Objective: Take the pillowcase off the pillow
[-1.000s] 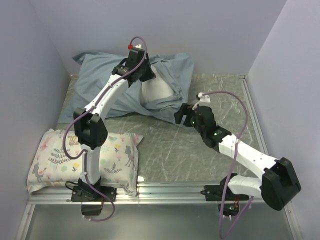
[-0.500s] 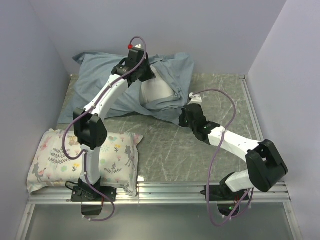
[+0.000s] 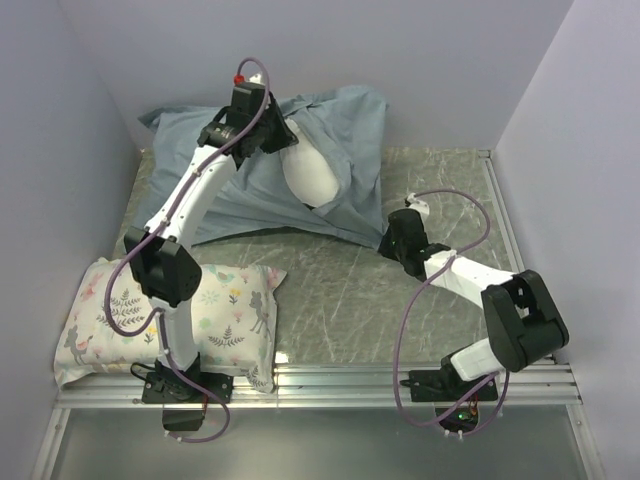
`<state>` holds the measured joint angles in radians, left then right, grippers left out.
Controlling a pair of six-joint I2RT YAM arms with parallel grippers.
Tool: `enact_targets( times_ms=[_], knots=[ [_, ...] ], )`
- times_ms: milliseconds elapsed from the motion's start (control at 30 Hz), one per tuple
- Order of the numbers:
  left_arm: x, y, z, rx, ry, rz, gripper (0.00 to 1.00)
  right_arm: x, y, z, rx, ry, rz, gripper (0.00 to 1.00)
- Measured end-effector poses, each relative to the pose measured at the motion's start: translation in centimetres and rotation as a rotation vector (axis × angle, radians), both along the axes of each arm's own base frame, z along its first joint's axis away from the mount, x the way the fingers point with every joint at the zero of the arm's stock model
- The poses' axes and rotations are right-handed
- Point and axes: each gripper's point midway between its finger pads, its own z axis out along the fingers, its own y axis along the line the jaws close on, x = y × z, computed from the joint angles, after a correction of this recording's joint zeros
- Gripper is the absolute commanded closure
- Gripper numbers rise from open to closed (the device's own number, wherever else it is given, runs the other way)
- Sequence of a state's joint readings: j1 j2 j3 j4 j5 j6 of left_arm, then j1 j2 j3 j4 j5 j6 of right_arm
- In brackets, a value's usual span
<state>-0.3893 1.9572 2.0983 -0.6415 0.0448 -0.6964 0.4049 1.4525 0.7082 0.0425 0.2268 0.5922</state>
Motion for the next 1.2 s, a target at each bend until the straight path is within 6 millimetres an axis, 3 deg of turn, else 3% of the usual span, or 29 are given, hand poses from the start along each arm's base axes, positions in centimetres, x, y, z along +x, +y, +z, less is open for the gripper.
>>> enact_targets(
  times_ms=[100,133,167,267,367,533,600,667,733,867,967,1000,1100,1200],
  knots=[
    [-0.3,0.7,1.1,-0.016,-0.014,0.002,1.00,0.2,0.9,0.6,0.026,-0.001,0.026,0.82],
    [-0.5,0.9,1.3,-0.020,-0.015,0.002,1.00,0.2,1.3,1.0,0.030,-0.007,0.036,0.68],
    [-0.7,1.0,1.4,-0.022,-0.018,0.003,1.00,0.0,1.5,1.4,0.034,-0.014,0.042,0.62],
    [-0.9,1.1,1.4,-0.028,-0.021,0.001,1.00,-1.2,2.0,4.0,0.041,-0.044,0.079,0.45],
    [-0.9,0.7,0.7,-0.036,-0.015,-0.003,1.00,-1.8,2.9,9.1,0.086,-0.142,0.114,0.34],
    [-1.5,-0.3,-0.1,-0.035,0.007,-0.019,1.00,-2.3,5.5,19.9,0.184,-0.358,0.180,0.22],
    [-1.6,-0.6,-0.1,-0.033,0.006,-0.022,1.00,-2.2,6.8,22.7,0.194,-0.398,0.206,0.20],
    [-1.7,-0.7,-0.2,-0.030,0.005,-0.022,1.00,-1.8,8.2,23.8,0.188,-0.406,0.227,0.18],
    [-1.8,-0.8,-0.2,-0.026,0.004,-0.020,1.00,-1.0,9.7,23.1,0.168,-0.378,0.249,0.18],
    [-1.9,-1.1,-0.2,-0.022,0.003,-0.020,1.00,-0.2,11.2,18.5,0.087,-0.263,0.276,0.18],
    [-2.2,-1.3,-0.5,-0.016,0.015,-0.026,1.00,0.1,11.4,15.4,0.028,-0.191,0.274,0.33],
    [-2.4,-1.4,-0.7,-0.014,0.021,-0.029,1.00,0.1,11.2,15.1,0.016,-0.184,0.268,0.50],
    [-2.6,-1.6,-1.1,-0.005,0.030,-0.031,1.00,0.1,10.4,15.1,-0.009,-0.190,0.233,0.72],
    [-2.7,-1.7,-1.3,0.000,0.035,-0.031,1.00,-0.6,8.7,14.4,-0.029,-0.195,0.190,0.86]
  ],
)
